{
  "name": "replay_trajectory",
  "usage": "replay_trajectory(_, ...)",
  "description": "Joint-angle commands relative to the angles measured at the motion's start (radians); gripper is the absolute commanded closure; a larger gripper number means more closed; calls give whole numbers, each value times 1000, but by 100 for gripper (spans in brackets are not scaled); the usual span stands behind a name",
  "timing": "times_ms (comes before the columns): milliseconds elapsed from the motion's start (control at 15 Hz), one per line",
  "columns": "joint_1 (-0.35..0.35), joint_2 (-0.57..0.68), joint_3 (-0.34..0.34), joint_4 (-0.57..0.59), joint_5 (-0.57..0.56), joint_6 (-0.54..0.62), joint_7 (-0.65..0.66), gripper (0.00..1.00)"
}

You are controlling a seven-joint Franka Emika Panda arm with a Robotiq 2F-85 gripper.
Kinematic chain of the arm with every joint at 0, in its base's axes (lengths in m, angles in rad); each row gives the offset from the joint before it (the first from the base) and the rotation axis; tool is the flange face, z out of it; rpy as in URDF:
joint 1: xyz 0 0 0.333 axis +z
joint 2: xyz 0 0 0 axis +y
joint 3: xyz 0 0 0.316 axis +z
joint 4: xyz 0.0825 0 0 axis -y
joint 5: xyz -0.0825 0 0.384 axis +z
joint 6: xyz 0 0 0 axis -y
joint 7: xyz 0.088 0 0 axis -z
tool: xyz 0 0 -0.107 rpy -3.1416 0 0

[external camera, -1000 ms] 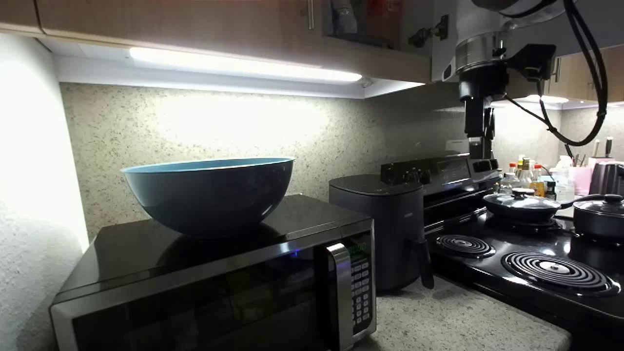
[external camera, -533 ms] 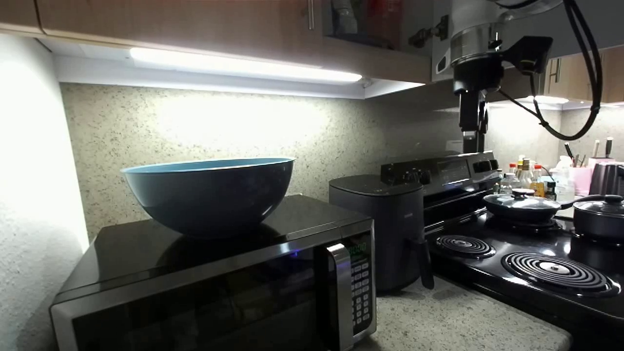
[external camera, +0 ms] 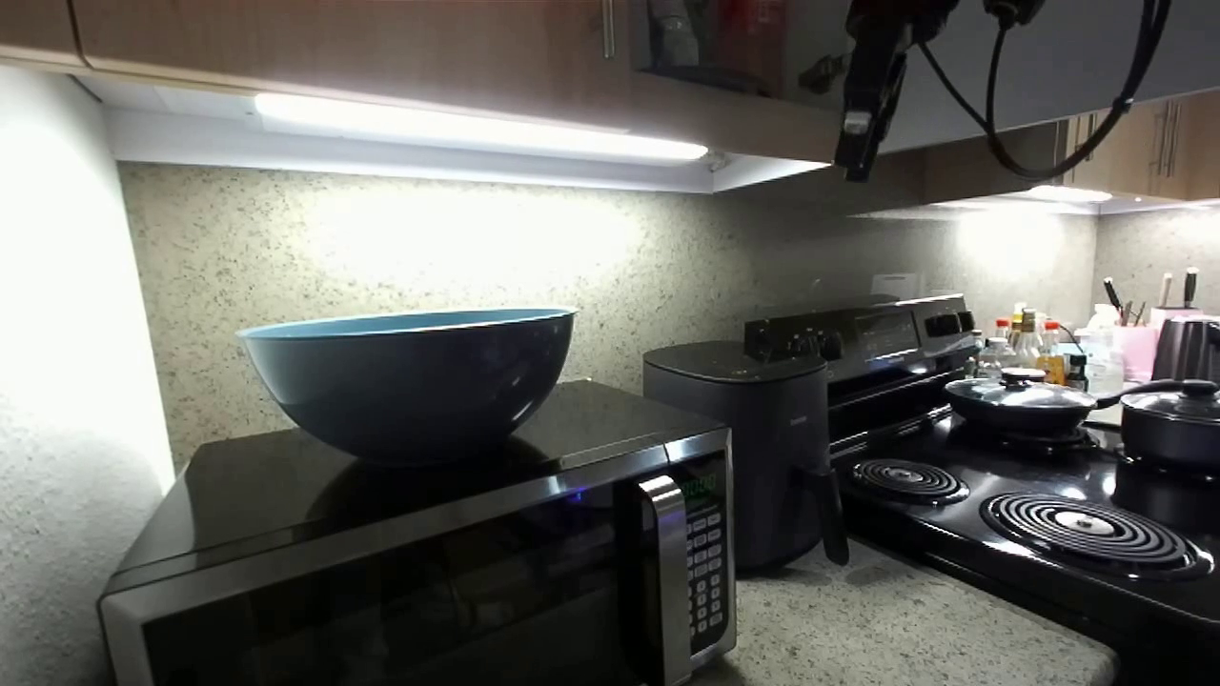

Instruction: Remove the green packet from the bottom shelf of the open cabinet and then put it on the counter

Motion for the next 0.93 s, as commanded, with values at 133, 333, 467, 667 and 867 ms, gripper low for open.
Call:
replay_trajectory(133,7,-38,5,17,10,40,-3,0)
replay_trajectory(333,13,-45,7,8,34,133,13,0)
replay_trajectory(467,26,-28,21,27,76,262,48,0)
replay_trajectory(667,41,-13,59,37,100,469,65,0)
replay_trajectory(867,47,-5,95,37,83,677,109,0)
